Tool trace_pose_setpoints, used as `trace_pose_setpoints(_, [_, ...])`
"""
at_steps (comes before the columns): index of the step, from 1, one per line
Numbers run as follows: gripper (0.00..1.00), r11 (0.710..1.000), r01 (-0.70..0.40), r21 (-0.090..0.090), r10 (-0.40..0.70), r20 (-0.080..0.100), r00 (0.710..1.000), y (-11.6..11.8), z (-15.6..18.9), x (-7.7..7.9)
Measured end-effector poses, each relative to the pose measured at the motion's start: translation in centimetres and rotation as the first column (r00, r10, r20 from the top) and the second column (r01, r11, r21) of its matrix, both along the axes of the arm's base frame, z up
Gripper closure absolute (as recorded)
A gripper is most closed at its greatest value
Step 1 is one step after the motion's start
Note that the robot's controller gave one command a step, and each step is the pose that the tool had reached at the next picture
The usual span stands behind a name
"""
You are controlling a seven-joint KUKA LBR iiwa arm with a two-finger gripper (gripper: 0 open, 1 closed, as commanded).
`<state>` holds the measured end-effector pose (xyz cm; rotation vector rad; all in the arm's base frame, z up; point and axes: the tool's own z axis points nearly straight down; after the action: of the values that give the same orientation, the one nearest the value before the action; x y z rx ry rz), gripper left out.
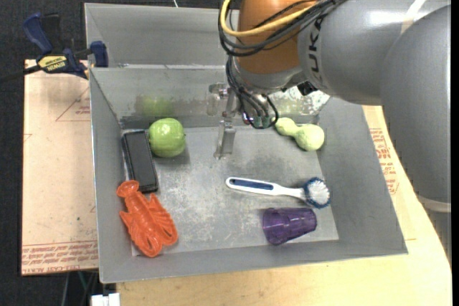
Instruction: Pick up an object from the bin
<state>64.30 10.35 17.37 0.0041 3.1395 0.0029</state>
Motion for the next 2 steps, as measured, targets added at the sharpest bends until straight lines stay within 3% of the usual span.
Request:
trace_pose_setpoints(1, [0.0, 1.0, 0.0, 0.0, 0.0, 0.0, 1.0, 0.0, 0.0, 0.0])
trace_pose_setpoints(2, [0.0, 0.997, -0.075, 0.002, 0.075, -0.005, 0.997, 3.6, -7.2, -0.1])
